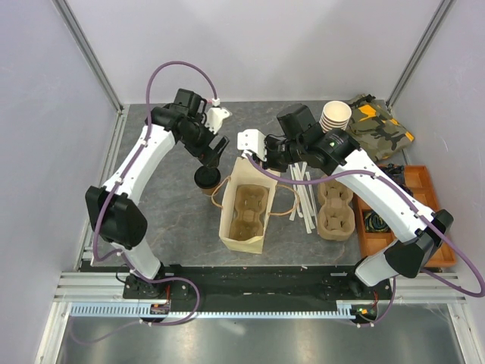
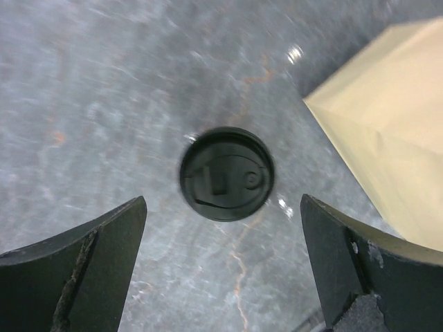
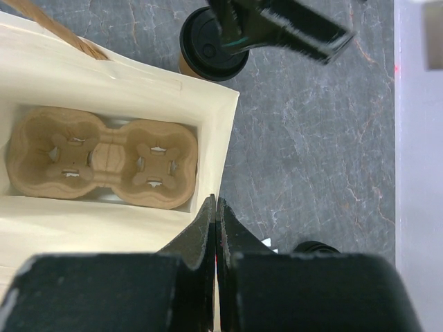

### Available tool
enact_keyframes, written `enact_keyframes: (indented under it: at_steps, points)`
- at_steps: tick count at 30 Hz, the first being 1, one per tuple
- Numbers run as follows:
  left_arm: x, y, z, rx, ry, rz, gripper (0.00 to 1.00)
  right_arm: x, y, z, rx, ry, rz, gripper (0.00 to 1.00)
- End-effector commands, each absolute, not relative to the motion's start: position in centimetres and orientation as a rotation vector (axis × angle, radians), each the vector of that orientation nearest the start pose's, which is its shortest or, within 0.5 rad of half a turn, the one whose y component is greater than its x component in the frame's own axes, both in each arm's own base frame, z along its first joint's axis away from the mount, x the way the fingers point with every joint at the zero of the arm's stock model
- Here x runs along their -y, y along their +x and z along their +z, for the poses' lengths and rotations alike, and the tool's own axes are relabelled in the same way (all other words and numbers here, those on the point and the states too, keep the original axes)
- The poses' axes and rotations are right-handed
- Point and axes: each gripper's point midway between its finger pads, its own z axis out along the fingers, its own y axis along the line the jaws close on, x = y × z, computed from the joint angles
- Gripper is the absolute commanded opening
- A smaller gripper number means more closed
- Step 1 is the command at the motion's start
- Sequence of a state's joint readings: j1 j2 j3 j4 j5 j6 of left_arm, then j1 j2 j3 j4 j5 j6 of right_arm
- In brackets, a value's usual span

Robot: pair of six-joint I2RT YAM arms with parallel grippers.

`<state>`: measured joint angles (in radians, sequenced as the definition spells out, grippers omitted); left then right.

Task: Pack the takeout coffee

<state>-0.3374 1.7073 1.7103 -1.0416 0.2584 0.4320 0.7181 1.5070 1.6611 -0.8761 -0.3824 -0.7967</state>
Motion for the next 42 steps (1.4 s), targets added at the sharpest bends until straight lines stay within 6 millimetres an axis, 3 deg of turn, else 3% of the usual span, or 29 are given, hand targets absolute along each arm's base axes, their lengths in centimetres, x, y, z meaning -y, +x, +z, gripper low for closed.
enact_keyframes:
  at_steps: [1,17,22,42]
  points:
    - [15.0,35.5,19.3,-2.452,1.052,-0.273,1.00,-29.5,27.9,30.1,-1.462,-1.663,0.379,0.00]
    - [15.1,35.9,14.6,-2.569,1.051,-0.259,0.99,-29.2,27.9,30.0,-1.464,-1.663,0.363,0.00]
    - [14.9,35.5,13.3,-2.597,1.048,-0.251,0.95,-29.0,27.8,29.8,-1.478,-1.659,0.365,0.00]
    - [15.3,35.7,11.4,-2.578,1.079,-0.255,0.91,-29.0,27.9,29.9,-1.488,-1.657,0.360,0.00]
